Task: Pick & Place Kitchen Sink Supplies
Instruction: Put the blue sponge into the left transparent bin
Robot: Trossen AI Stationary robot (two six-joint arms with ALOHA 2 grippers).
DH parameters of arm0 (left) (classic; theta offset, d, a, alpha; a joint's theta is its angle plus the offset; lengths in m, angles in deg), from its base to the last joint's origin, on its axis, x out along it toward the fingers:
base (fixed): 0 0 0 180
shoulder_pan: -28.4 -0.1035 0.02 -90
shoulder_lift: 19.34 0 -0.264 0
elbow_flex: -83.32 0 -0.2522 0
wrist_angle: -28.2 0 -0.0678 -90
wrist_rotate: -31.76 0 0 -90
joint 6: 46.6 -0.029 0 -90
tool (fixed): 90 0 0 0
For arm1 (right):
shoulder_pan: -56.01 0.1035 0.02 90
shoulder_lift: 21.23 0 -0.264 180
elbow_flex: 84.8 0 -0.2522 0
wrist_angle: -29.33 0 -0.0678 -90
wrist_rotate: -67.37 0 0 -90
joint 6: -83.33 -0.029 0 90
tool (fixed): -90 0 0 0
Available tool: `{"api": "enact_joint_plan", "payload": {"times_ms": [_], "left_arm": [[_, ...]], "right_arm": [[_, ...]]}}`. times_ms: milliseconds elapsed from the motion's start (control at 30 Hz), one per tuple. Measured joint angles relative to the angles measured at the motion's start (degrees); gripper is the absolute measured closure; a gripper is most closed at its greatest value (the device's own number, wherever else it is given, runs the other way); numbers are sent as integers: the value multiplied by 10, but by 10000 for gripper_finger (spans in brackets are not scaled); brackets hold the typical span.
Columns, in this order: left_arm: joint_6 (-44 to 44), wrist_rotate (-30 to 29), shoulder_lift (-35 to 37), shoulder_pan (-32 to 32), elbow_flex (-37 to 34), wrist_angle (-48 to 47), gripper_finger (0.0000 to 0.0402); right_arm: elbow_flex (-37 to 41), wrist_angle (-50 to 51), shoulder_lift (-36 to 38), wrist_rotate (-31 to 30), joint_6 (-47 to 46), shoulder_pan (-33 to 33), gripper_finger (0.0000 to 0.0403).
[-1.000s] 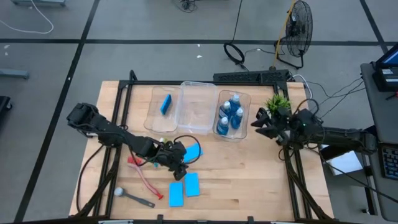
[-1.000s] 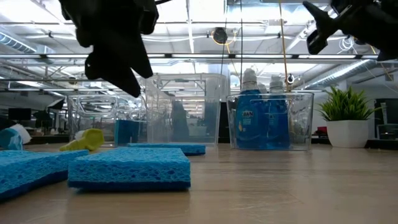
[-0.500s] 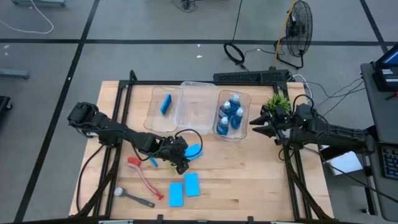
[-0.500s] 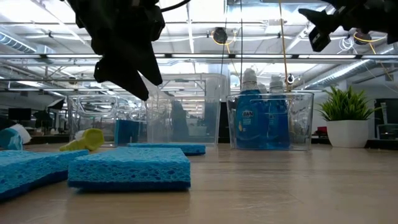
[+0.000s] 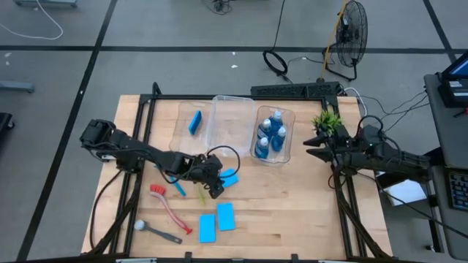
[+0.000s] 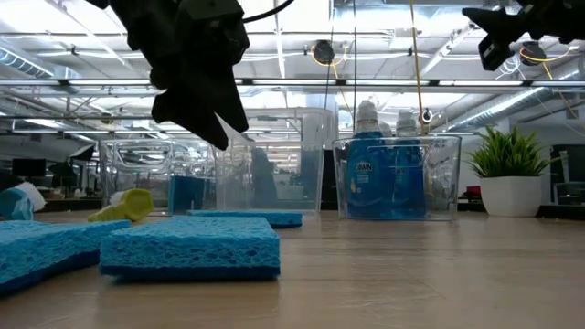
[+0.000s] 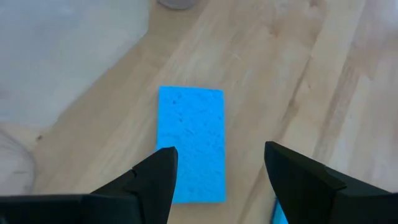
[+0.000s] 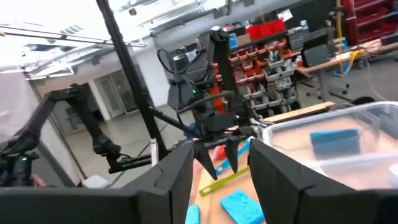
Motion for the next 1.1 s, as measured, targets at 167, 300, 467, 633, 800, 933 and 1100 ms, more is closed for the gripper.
{"api": "enact_joint_plan", "payload": {"times_ms": [167, 300, 467, 633, 800, 933, 1100], "left_arm": [[-2, -5, -11, -7, 0, -15, 156], [23, 20, -39, -5, 1, 1, 156], [59, 55, -85, 10, 27, -13, 156], [61, 41, -130, 21, 105, -87, 156], [26, 15, -180, 22, 184, -163, 156], [8, 2, -215, 19, 221, -177, 156], [35, -26, -240, 14, 244, -223, 156]], "right_arm": [[0, 53, 26, -29, -3, 0, 261], [0, 58, 34, -32, -4, 0, 261], [0, 57, 39, -32, -7, 0, 261], [0, 59, 42, -32, -14, 0, 261], [0, 59, 41, -31, -15, 0, 261], [0, 59, 41, -29, -15, 0, 261], [0, 59, 41, -29, -15, 0, 261]]}}
